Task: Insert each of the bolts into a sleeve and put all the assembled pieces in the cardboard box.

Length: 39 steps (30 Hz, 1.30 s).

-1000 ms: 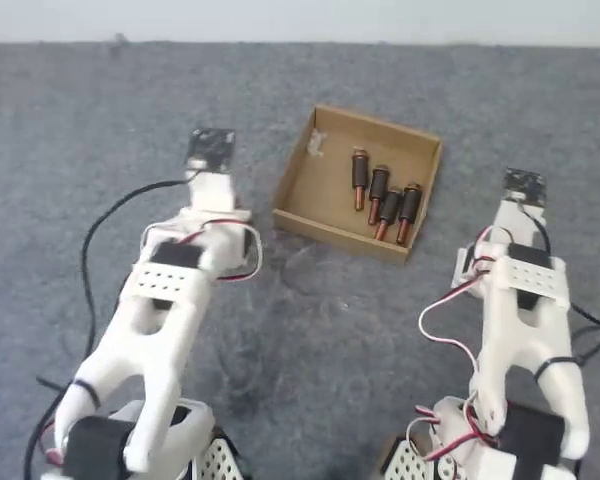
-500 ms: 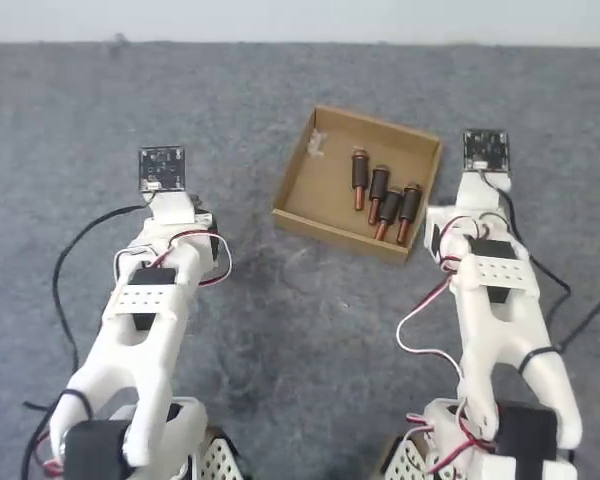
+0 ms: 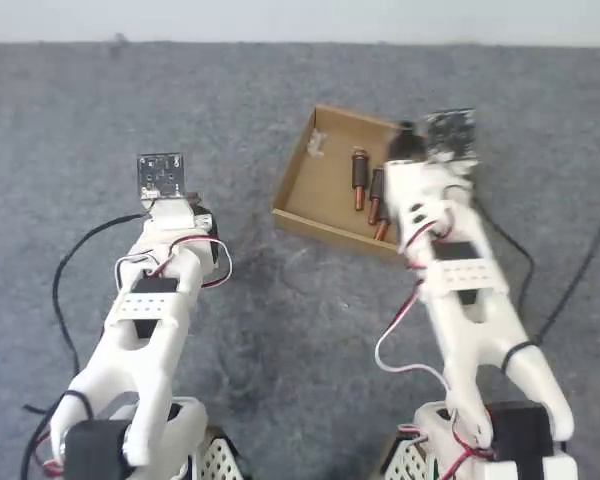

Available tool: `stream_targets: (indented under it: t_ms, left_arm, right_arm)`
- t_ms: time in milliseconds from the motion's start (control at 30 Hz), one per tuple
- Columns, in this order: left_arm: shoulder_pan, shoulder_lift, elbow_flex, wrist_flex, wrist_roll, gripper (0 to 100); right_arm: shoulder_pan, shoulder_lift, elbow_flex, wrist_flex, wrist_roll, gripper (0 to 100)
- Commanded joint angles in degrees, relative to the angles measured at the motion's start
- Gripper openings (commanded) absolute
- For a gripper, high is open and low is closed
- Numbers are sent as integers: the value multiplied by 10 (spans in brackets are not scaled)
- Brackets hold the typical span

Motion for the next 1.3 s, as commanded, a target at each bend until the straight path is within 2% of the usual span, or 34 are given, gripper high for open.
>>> stream_targets:
  t_ms: [0,200,433,700,933,1100,1267]
  left_arm:
    - [1,-29,-5,-23,4,12]
    - [1,-29,-5,-24,4,12]
    - [1,-29,-5,-24,4,12]
    - [1,-29,-5,-24,4,12]
    - [3,-29,-5,-24,4,12]
    - [12,-29,-4,-24,4,12]
    - [12,-29,-4,-24,4,12]
  right_arm:
    - [-74,-4,44,-126,-5,7]
    - [-183,-10,171,-260,-5,7]
    - [-249,-10,320,-402,-5,7]
    - [-257,-6,423,-499,-5,7]
    - [-255,-2,423,-540,-7,6]
    - [-254,-1,423,-560,-56,6]
    - [-236,8,423,-566,-61,6]
